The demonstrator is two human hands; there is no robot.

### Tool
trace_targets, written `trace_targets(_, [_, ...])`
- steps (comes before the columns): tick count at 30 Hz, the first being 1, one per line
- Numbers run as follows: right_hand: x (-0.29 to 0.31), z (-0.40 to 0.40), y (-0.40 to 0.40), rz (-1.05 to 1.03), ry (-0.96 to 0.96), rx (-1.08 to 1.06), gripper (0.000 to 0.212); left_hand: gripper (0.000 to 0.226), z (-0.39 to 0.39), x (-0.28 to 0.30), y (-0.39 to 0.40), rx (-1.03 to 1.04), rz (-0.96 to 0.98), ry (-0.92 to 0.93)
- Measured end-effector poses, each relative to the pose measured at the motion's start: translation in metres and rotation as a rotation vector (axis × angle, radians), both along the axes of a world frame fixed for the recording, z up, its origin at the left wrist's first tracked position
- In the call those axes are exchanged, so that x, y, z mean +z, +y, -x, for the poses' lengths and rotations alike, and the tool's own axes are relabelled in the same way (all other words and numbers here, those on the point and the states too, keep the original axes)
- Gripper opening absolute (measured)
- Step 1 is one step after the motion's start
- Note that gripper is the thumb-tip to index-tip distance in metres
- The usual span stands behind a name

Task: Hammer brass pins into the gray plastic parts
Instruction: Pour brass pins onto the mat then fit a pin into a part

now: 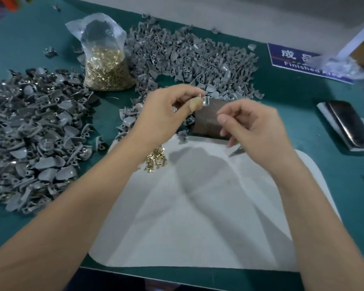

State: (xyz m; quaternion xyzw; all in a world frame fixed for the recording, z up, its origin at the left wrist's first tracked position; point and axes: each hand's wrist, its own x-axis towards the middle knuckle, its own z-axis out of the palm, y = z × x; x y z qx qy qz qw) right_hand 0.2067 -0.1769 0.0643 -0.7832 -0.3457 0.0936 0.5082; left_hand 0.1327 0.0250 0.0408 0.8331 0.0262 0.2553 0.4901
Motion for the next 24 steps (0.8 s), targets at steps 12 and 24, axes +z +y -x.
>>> trace_targets(12, [-0.023,-0.020,-0.004,-0.267,0.141,-0.272,0.020,0.009,-0.007,-0.015,-0.025,0.075,-0.199,0.053])
trace_targets(24, [-0.026,-0.015,0.011,-0.018,-0.304,-0.316,0.011,0.016,-0.008,-0.015,-0.032,0.192,-0.315,0.055])
